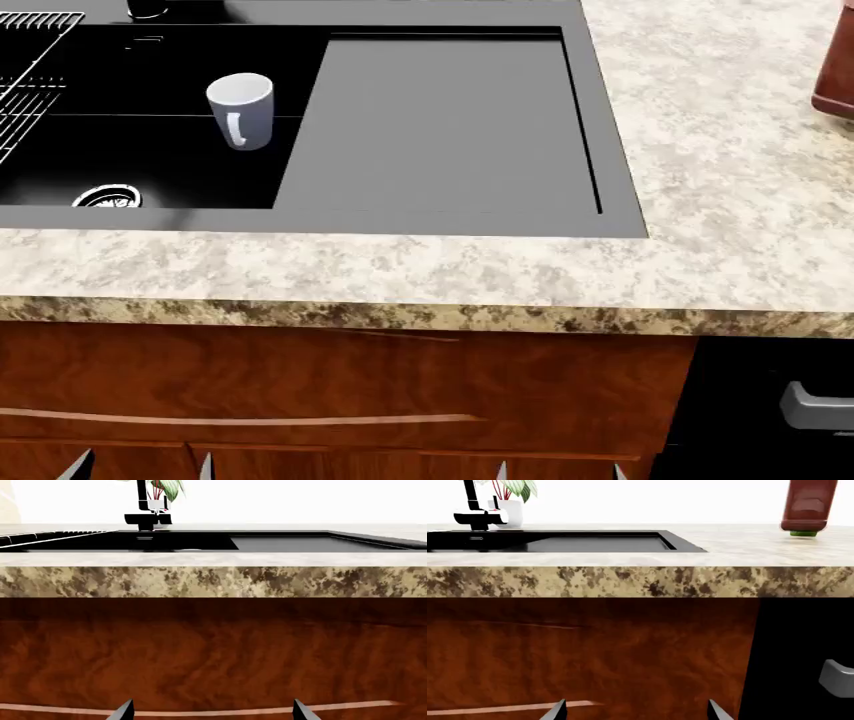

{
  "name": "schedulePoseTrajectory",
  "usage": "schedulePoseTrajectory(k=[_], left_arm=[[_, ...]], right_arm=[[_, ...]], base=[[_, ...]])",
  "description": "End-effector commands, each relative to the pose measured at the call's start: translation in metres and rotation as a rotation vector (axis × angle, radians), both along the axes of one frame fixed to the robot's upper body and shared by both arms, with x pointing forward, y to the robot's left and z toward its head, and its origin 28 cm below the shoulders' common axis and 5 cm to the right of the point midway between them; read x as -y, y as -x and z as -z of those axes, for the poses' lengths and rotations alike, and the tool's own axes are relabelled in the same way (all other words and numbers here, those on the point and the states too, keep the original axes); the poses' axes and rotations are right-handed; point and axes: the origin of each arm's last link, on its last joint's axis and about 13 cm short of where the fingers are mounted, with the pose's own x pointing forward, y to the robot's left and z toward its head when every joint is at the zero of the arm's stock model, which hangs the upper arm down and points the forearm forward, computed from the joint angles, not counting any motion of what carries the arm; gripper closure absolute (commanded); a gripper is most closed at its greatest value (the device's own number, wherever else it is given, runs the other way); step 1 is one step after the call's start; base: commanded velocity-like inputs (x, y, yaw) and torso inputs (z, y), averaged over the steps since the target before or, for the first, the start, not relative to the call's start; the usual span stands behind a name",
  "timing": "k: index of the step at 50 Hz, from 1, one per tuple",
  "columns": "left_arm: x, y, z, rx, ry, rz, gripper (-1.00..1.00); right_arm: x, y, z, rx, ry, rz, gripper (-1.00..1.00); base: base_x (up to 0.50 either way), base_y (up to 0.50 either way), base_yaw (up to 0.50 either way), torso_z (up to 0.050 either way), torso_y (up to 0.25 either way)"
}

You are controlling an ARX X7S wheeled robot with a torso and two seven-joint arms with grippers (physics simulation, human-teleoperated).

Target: Turn on the sink faucet.

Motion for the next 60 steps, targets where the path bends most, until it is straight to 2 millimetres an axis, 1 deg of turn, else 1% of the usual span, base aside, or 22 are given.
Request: schedulePoseTrajectory(k=[1, 33, 41, 43, 49, 54, 57, 60], left_arm=[[0.0, -0.001, 0.001, -0.006, -0.009, -0.009, -1.0], [-0.001, -0.001, 0.001, -0.024, -0.011, -0.013, -1.0], [-0.001, 0.001, -0.001, 0.014, 0.0, 0.008, -1.0], [-0.001, 0.004, -0.003, 0.049, -0.009, 0.036, -1.0], [-0.004, 0.01, -0.009, 0.062, 0.018, 0.049, -1.0], [-0.006, 0.011, -0.013, 0.074, 0.022, 0.039, -1.0], [-0.007, 0.013, -0.018, 0.08, 0.017, 0.044, -1.0], [-0.01, 0.014, -0.03, 0.088, 0.016, 0.05, -1.0]], right_arm=[[0.0, 0.0, -0.001, 0.001, -0.006, 0.003, -1.0], [0.0, 0.0, -0.002, 0.004, -0.003, -0.002, -1.0], [0.0, 0.0, -0.001, 0.002, 0.001, -0.002, -1.0], [0.0, 0.0, -0.001, 0.002, 0.001, -0.002, -1.0], [0.003, 0.001, -0.006, 0.005, 0.004, 0.006, -1.0], [0.004, 0.002, -0.008, 0.01, 0.002, 0.012, -1.0], [0.006, 0.003, -0.016, 0.027, 0.013, 0.018, -1.0], [0.009, 0.004, -0.023, 0.034, 0.025, 0.028, -1.0]], base=[[0.0, 0.0, 0.0, 0.0, 0.0], [0.0, 0.0, 0.0, 0.0, 0.0], [0.0, 0.0, 0.0, 0.0, 0.0], [0.0, 0.0, 0.0, 0.0, 0.0], [0.0, 0.0, 0.0, 0.05, 0.005], [0.0, 0.0, 0.0, 0.05, 0.007], [0.0, 0.0, 0.0, 0.05, 0.007], [0.0, 0.0, 0.0, 0.05, 0.007]])
